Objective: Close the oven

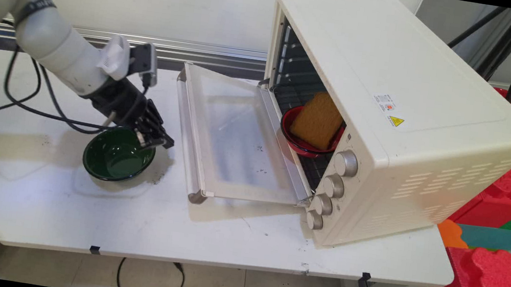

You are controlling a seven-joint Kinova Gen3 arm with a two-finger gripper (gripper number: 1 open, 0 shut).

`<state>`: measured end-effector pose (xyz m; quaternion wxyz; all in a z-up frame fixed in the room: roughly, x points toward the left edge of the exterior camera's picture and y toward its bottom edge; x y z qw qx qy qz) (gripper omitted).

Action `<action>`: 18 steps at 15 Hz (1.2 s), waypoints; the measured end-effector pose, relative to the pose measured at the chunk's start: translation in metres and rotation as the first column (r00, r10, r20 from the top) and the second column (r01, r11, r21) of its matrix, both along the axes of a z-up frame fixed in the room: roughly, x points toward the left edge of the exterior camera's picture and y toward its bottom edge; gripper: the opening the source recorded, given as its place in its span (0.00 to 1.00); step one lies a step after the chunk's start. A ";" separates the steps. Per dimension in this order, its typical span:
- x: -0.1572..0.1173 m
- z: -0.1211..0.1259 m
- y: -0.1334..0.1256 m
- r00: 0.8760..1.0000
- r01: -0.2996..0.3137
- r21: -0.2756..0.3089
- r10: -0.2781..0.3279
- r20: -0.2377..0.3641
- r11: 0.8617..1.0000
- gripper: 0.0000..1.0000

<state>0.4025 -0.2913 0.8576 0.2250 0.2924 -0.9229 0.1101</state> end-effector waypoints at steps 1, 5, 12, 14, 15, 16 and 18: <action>-0.003 -0.004 -0.003 1.000 -0.002 -0.002 0.002 0.002 1.000 0.00; -0.013 -0.018 -0.013 1.000 -0.012 -0.011 0.012 -0.001 1.000 0.00; -0.028 -0.032 -0.027 0.999 -0.028 -0.044 0.027 -0.029 0.999 0.00; -0.029 -0.032 -0.029 0.998 -0.038 -0.057 0.036 -0.042 0.998 0.00; -0.030 -0.031 -0.031 0.998 -0.043 -0.066 0.039 -0.050 0.997 0.00; -0.029 -0.028 -0.030 0.997 -0.051 -0.076 0.046 -0.059 0.996 0.00; -0.031 -0.021 -0.034 0.996 -0.053 -0.096 0.046 -0.076 0.994 0.00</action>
